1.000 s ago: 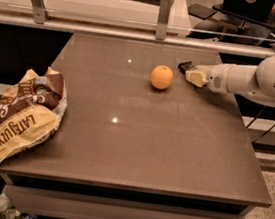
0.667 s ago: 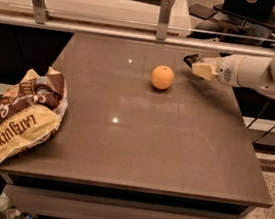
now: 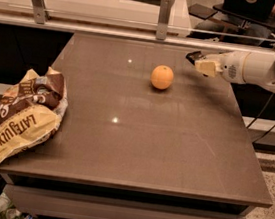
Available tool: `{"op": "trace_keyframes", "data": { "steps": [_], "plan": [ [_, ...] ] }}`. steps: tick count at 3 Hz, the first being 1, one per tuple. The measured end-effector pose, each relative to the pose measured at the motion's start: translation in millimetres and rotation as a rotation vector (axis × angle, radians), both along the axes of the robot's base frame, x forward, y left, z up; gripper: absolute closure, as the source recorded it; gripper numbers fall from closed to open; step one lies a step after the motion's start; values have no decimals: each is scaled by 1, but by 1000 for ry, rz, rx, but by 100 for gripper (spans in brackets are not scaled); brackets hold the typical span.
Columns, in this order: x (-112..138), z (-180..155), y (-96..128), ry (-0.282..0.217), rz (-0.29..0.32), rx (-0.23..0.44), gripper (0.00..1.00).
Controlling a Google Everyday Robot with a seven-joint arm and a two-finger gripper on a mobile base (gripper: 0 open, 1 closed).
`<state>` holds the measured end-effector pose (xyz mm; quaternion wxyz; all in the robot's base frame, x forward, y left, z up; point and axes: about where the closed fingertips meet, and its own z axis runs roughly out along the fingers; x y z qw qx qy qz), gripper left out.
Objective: Move rxbar chocolate near brown chip bag
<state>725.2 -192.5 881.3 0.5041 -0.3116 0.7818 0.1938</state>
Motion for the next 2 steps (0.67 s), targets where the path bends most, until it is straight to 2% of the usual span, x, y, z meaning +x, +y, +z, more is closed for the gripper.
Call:
{"op": "trace_keyframes", "data": {
  "steps": [2],
  "plan": [
    [-19, 33, -4, -22, 40, -43, 100]
  ]
}}
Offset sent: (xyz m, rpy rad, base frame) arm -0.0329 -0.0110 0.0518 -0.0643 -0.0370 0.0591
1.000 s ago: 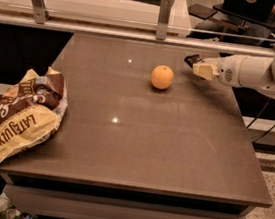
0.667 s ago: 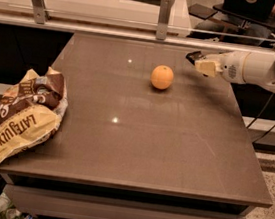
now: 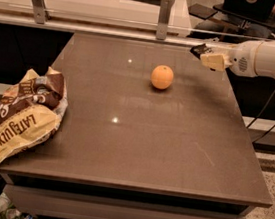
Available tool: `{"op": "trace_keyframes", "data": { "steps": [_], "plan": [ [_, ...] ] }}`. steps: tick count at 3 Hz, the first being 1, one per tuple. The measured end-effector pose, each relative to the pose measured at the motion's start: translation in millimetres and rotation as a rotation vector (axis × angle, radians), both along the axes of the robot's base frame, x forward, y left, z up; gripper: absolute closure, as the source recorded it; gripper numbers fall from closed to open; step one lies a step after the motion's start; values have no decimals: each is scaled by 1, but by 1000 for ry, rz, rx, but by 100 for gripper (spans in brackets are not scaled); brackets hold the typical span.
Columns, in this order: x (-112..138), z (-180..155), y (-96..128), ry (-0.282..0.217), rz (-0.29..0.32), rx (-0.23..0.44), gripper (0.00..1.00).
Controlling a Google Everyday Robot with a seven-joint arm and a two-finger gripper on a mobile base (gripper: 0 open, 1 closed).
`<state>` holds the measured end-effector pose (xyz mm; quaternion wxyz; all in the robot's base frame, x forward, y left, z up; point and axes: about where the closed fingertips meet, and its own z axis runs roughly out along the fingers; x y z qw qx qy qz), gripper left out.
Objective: Move rxbar chocolate near brown chip bag
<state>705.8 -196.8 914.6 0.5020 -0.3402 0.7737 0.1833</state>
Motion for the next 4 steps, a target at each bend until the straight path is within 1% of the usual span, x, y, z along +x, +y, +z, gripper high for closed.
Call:
{"op": "trace_keyframes", "data": {
  "steps": [1, 2, 4],
  "plan": [
    [-16, 8, 5, -8, 39, -4, 100],
    [-40, 10, 17, -2, 91, -12, 100],
    [-87, 4, 52, 31, 201, -30, 100]
  ]
}}
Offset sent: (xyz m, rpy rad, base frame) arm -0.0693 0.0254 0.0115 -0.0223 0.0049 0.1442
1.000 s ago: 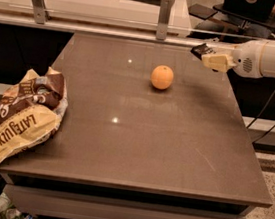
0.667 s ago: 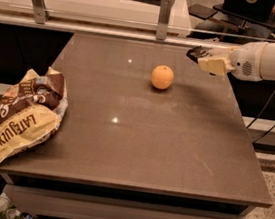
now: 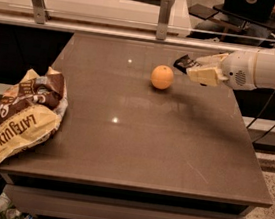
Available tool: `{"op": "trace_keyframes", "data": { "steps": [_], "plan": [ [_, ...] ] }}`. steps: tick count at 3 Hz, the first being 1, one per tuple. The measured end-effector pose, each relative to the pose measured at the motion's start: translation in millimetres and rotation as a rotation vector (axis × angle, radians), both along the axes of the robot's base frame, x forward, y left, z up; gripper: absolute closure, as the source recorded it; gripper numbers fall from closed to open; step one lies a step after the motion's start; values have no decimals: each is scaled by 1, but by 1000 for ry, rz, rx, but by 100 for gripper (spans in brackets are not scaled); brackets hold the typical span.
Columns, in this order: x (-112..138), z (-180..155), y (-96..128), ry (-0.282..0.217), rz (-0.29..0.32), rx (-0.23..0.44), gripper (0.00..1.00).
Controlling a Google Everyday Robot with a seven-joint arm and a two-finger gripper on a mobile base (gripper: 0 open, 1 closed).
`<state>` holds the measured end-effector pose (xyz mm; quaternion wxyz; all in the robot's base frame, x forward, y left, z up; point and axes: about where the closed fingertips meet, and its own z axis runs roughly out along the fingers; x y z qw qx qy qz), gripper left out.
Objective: Move rxbar chocolate near brown chip bag
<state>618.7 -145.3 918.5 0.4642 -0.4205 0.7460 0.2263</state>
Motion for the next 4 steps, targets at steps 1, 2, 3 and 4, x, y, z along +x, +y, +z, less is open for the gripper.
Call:
{"op": "trace_keyframes", "data": {
  "steps": [1, 2, 3, 4],
  "plan": [
    [-19, -7, 17, 23, 49, 1, 100],
    [-37, -10, 29, 35, 78, 2, 100],
    [-53, -8, 39, 32, 97, 2, 100],
    [-72, -6, 56, 31, 137, 3, 100]
  ]
}}
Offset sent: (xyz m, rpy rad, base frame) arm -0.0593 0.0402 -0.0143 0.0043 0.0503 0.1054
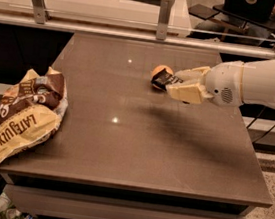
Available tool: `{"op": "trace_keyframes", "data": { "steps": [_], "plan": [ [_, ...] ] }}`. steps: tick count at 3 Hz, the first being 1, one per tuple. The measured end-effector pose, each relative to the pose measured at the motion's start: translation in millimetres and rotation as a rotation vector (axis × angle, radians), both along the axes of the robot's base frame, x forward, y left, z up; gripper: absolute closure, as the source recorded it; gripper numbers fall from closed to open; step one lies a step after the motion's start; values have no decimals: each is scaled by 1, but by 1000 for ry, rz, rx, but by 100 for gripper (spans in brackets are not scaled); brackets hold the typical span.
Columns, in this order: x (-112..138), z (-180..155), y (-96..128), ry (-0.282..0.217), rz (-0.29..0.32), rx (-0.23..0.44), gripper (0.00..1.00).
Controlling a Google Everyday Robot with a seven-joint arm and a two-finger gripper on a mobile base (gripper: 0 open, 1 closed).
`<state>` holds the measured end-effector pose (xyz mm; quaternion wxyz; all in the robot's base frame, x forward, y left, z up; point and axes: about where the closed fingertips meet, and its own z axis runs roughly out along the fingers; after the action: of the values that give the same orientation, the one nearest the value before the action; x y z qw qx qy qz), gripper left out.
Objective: Move rxbar chocolate near brown chip bag
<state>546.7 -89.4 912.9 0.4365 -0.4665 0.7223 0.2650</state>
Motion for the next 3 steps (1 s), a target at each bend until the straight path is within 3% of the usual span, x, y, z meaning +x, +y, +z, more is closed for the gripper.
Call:
{"op": "trace_keyframes", "data": {
  "steps": [3],
  "plan": [
    [-31, -11, 47, 76, 107, 61, 100]
  ]
}}
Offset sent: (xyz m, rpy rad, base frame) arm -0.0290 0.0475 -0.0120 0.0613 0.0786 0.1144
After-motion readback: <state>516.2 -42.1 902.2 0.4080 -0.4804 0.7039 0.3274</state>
